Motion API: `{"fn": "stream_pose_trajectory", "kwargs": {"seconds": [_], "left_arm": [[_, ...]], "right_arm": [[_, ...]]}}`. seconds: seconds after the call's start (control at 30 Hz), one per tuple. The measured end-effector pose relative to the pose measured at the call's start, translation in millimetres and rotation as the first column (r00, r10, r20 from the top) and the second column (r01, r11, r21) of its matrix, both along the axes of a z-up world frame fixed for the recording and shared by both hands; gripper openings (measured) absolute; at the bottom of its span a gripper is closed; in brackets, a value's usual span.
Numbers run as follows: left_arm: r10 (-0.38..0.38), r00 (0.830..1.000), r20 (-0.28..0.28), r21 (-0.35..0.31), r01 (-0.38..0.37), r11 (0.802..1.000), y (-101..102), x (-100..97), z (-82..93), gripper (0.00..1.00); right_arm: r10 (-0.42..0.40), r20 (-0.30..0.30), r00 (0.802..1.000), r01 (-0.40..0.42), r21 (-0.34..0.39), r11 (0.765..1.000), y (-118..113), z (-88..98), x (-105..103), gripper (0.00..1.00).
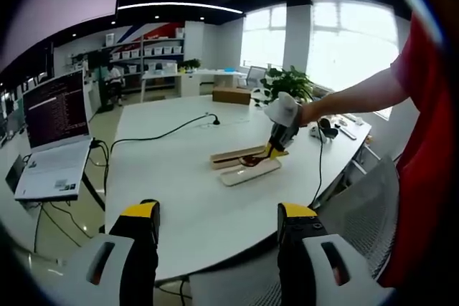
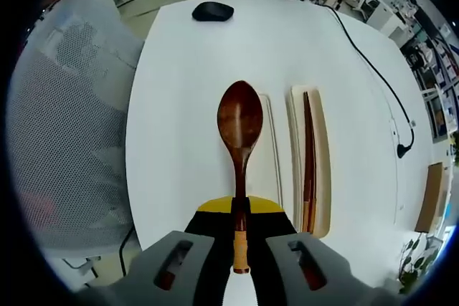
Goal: Arrange the utensils inside the cutlery case until each visible utensil rests in its matching compartment.
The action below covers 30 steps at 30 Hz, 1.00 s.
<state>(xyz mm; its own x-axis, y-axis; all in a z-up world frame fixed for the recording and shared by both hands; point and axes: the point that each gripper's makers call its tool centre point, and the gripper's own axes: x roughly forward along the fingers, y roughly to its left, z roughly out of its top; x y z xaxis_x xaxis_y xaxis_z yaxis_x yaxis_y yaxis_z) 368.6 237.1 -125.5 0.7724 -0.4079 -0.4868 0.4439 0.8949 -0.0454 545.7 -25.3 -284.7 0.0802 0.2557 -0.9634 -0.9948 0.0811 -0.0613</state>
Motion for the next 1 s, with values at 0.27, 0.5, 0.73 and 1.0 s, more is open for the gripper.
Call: {"fn": "stream_pose_trajectory", "kwargs": {"seconds": [0.27,0.5,0.73,1.0], "left_arm": [[0.021,1.000,-0.013,-0.004,-0.022,1.000,4.0,-1.9,-3.9,0.69],[0.020,1.000,-0.022,-0.003,-0.020,1.000,1.8,-0.8,-7.9,0.69],[0.021,1.000,-0.017,-0.029,-0.022,0.999,-1.1,7.1,-3.5,0.69],[0.016,1.000,-0.016,-0.019,-0.016,1.000,-2.5,11.6,-2.7,0.69]], "right_arm": [[0.007,0.005,1.000,-0.007,0.004,1.000,2.3,5.3,13.5,0.01],[0.007,-0.004,1.000,-0.007,0.003,1.000,1.2,5.1,15.7,0.01],[0.013,-0.007,1.000,-0.013,-0.008,1.000,-2.5,4.3,19.7,0.01],[0.015,-0.008,1.000,-0.015,0.003,1.000,-1.6,6.1,29.9,0.01]]}}
